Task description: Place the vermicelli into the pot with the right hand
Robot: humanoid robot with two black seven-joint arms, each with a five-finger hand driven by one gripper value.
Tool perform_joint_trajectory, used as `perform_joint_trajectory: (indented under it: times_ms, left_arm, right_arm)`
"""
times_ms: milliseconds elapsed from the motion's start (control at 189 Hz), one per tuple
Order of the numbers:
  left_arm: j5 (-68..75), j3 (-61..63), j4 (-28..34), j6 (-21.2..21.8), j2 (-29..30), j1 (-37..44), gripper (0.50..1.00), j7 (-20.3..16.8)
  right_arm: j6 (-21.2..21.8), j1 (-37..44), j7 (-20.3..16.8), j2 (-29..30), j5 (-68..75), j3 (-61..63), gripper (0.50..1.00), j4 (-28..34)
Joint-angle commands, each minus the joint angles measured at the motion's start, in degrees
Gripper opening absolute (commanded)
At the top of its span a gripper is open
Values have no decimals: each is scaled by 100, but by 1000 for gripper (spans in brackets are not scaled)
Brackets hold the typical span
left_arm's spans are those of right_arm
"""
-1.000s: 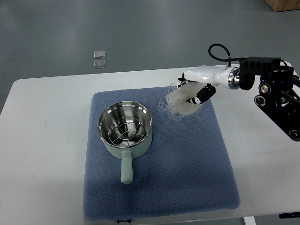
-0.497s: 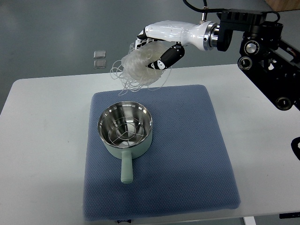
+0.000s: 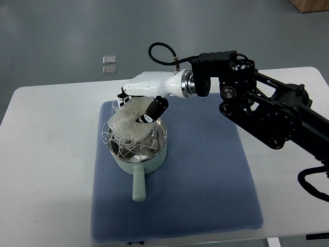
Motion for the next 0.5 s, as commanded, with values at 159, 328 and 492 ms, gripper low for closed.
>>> perform_joint_trajectory:
  times_ms: [159, 328, 492]
  left_arm:
    - [0, 0, 0, 0, 0, 0, 1000, 0]
    - [0, 0, 0, 0, 0, 0, 1000, 0]
    - [0, 0, 0, 0, 0, 0, 1000, 0]
  right_arm:
    - [0, -101, -36, -48, -191, -66, 658, -60]
    - [0, -92, -27, -57, -86, 13, 862, -60]
    - [0, -92, -36, -66, -6, 21, 911, -52]
